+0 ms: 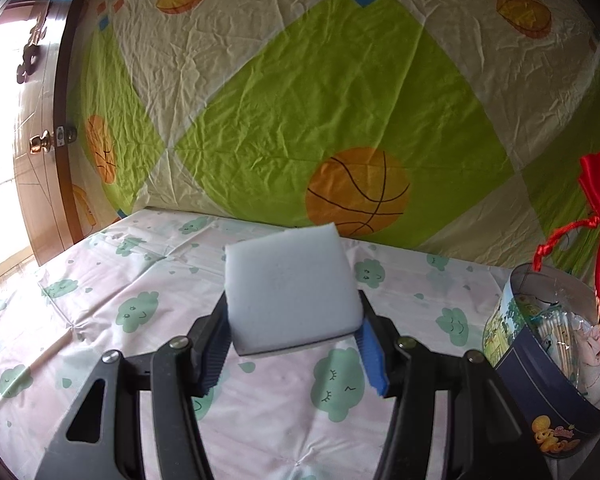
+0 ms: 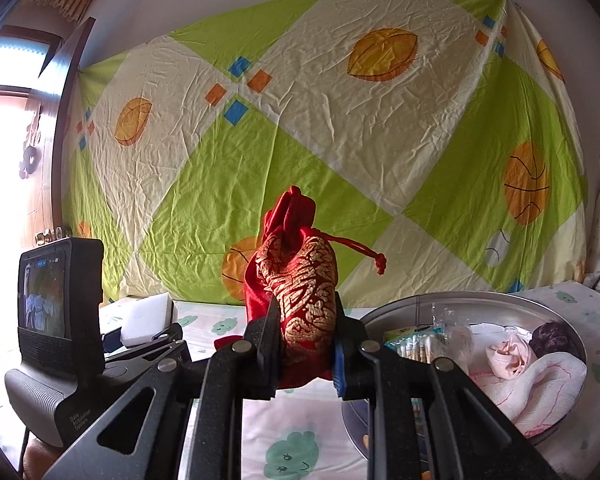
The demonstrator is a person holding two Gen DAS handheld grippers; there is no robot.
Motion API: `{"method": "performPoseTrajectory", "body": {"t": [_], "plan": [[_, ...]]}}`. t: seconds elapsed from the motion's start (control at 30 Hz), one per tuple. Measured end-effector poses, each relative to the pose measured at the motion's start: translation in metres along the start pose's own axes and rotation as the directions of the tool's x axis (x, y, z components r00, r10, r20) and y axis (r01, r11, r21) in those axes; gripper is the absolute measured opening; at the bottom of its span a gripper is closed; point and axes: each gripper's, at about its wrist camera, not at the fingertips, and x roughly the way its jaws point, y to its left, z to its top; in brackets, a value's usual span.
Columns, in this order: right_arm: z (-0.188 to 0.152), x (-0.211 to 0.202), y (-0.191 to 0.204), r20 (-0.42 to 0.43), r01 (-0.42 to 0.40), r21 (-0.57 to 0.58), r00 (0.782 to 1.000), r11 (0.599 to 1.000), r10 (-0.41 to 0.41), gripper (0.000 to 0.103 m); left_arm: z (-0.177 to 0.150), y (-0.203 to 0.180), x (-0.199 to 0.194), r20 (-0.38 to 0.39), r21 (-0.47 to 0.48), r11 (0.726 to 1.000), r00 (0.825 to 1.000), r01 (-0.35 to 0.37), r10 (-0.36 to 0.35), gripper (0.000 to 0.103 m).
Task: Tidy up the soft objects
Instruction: 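Carry the white sponge and red pouch over the blue tin with both tools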
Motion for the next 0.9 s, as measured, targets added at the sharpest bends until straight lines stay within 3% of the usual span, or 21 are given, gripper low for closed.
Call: {"method": "performPoseTrajectory", "body": {"t": [0.9], "plan": [[0.007, -0.029, -0.066, 0.039, 0.104, -0.011, 0.994, 0.994, -0.104, 0.022, -0.01, -0.07, -0.026, -0.002, 0.07, 0.997, 0.999, 0.043, -0.043, 0.056]]}}
